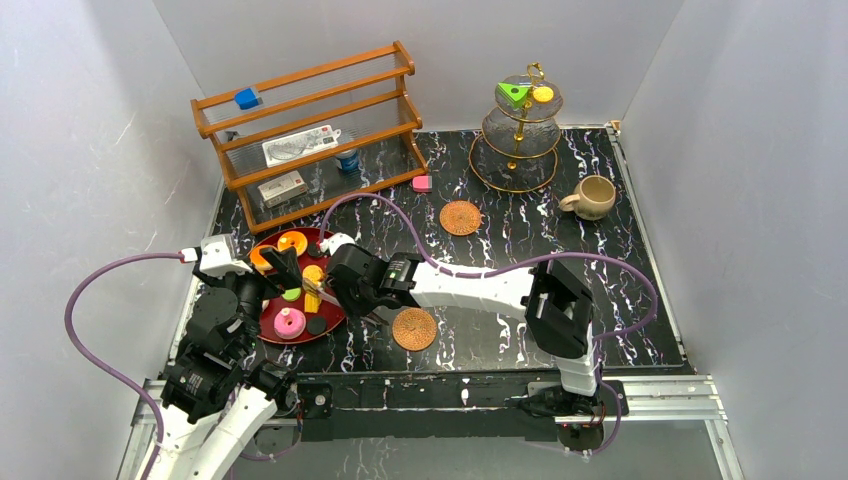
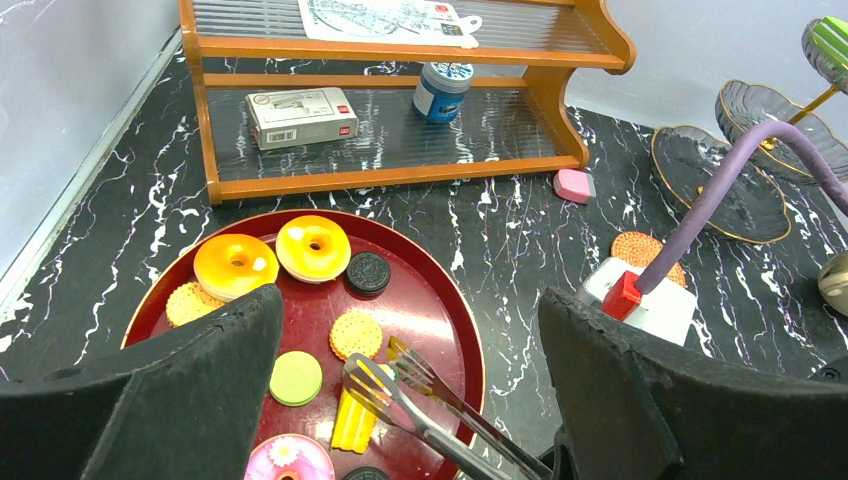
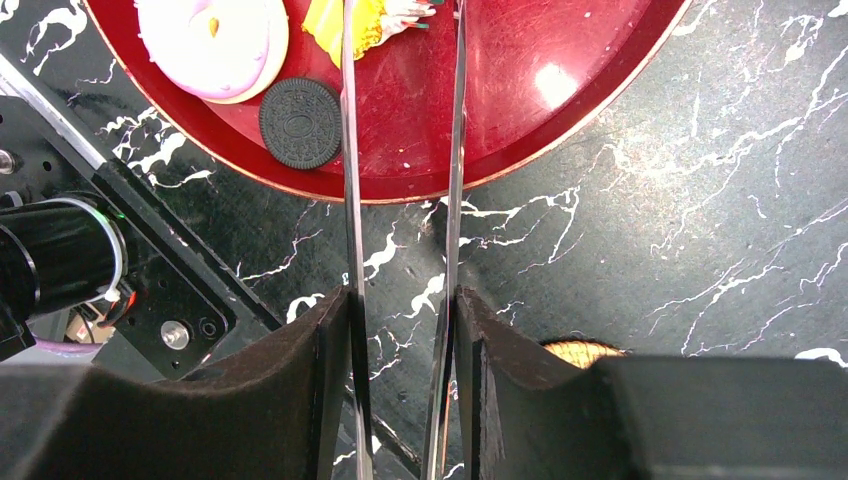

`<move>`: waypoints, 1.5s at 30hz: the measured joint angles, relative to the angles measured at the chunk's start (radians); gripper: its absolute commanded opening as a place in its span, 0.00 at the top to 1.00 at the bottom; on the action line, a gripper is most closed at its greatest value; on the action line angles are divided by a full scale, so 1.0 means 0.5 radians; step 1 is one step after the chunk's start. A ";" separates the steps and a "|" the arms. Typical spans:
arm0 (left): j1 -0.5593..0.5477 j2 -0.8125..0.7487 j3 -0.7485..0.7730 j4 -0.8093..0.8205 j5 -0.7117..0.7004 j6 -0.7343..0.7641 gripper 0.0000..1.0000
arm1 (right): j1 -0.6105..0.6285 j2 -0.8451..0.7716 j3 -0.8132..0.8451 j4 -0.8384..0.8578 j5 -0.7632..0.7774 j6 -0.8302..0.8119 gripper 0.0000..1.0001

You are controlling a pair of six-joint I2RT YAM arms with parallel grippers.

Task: Serve the afternoon tea

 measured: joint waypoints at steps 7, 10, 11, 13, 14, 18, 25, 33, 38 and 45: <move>0.000 0.000 0.000 -0.001 0.000 0.000 0.04 | 0.000 -0.002 0.000 0.005 -0.005 -0.014 0.57; 0.000 0.000 0.000 -0.001 0.000 0.000 0.05 | 0.000 -0.017 0.000 0.003 0.003 -0.036 0.57; 0.000 0.000 0.000 0.000 0.000 0.000 0.04 | 0.000 -0.025 0.000 0.003 0.009 -0.039 0.57; 0.000 0.001 0.000 0.000 0.001 0.000 0.04 | 0.000 -0.050 0.000 0.002 0.023 -0.046 0.58; 0.000 0.002 0.000 0.000 0.002 0.000 0.04 | 0.000 -0.066 -0.001 0.003 0.030 -0.051 0.58; 0.000 0.017 0.000 0.000 0.006 0.000 0.04 | -0.012 -0.137 -0.002 0.004 0.040 -0.066 0.59; 0.000 0.043 0.000 0.000 0.037 0.000 0.04 | -0.082 -0.215 -0.018 0.003 0.053 -0.095 0.59; 0.000 0.047 0.000 0.001 0.057 -0.001 0.04 | -0.261 -0.388 -0.076 -0.055 0.111 -0.156 0.59; 0.000 0.063 0.000 0.000 0.079 -0.001 0.04 | -0.452 -0.576 -0.080 -0.120 0.173 -0.220 0.59; 0.000 0.080 0.000 0.005 0.097 0.000 0.04 | -0.760 -0.759 -0.034 -0.246 0.311 -0.343 0.59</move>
